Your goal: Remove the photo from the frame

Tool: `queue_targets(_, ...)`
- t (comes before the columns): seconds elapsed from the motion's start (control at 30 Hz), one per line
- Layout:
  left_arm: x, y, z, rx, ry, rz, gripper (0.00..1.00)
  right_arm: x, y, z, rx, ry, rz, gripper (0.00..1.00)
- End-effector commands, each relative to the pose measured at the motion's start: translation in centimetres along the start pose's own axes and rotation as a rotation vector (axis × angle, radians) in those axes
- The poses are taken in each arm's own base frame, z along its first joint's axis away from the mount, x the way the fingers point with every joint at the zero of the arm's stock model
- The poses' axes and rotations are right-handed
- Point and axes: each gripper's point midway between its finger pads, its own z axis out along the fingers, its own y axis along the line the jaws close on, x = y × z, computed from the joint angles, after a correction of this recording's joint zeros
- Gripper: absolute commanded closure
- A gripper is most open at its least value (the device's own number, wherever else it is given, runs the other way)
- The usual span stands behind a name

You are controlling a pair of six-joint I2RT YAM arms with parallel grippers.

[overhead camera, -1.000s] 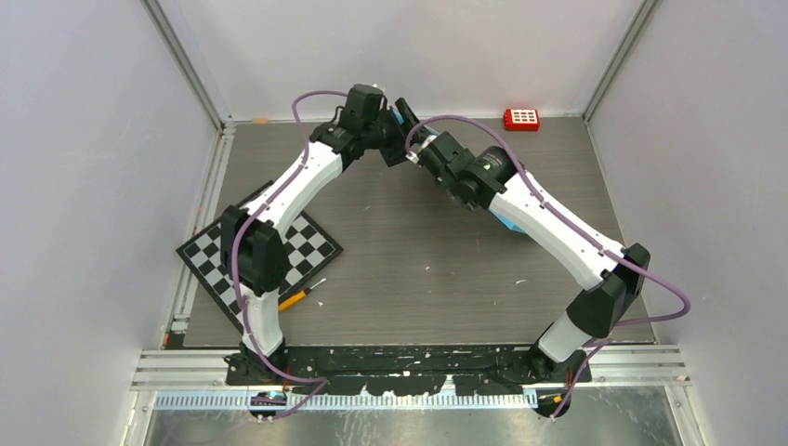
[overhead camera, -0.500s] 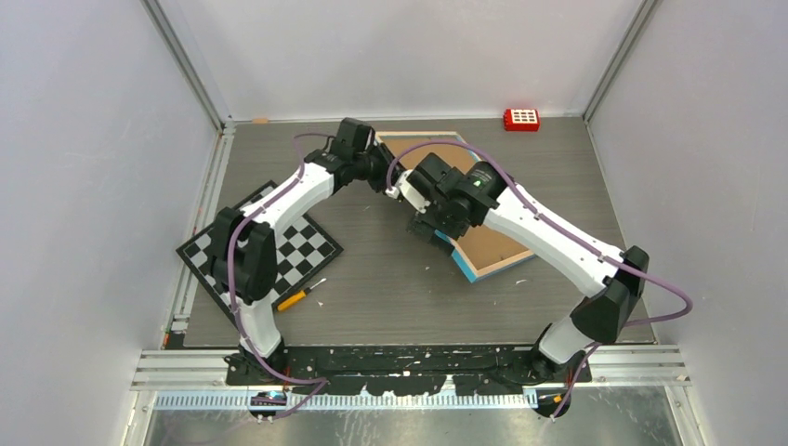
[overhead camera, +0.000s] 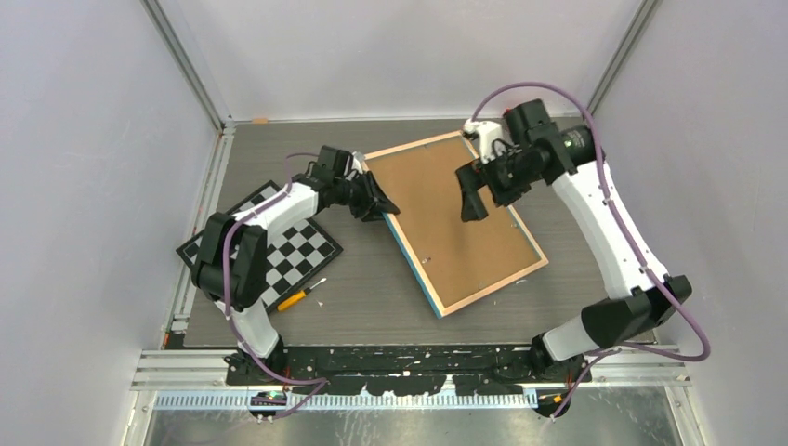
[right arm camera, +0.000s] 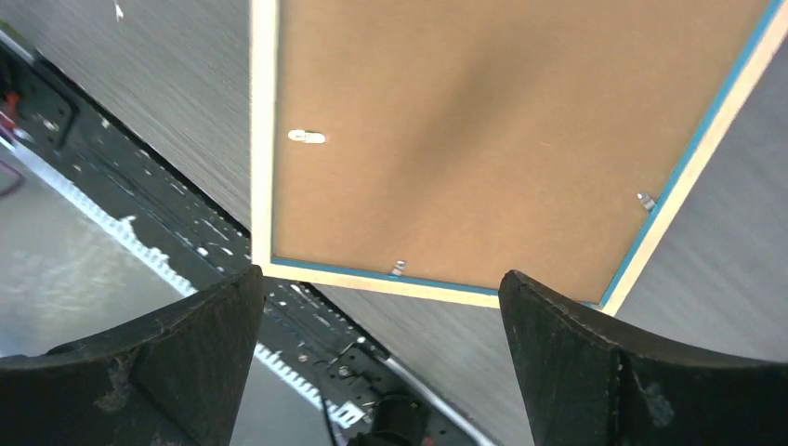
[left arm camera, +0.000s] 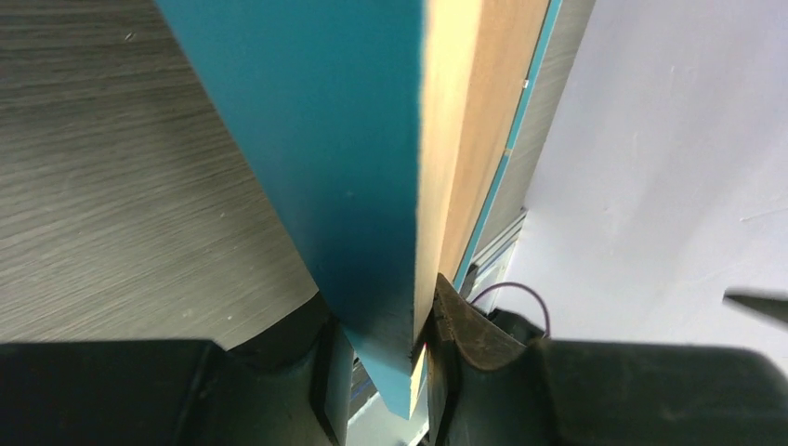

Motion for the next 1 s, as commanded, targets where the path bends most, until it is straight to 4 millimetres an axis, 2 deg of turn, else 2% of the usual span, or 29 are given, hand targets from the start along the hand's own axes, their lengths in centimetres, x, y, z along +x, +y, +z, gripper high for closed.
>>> queue_targets(0.0,1.3,-0.7,-1.2,0.088,0.049,0.257,1.00,1.1,-1.3,-0.3,-0.195,0.033,0.218,0.00)
queue_targets(0.1,1.8,0.2,-1.3,0.100,0.128,0.274,1.00,2.5,-3.9,0.2,-0.197,0.060,0.325,0.00)
queue_targets(0.2,0.6,1.3,-1.5,0.099,0.140,0.272,1.00,4.8,-6.4,1.2,-0.172,0.101,0.411,0.00)
queue_targets(0.3,-0.3,2.3,-1.3,0.079,0.164,0.296,1.00,7.6,-8.2,1.9,-0.182,0.151,0.515,0.00)
queue_targets(0.43,-1.1,3.1,-0.8,0.048,0.194,0.324,1.00,10.0,-9.8,2.5,-0.182,0.192,0.590,0.00)
queue_targets(0.73,-3.6,5.0,0.6,-0.043,0.235,0.395,1.00,13.6,-12.3,5.2,-0.159,0.262,0.674,0.00)
queue_targets(0.97,-5.8,6.7,1.6,-0.098,0.258,0.414,0.98,14.7,-12.4,7.4,-0.206,0.291,0.737,0.00)
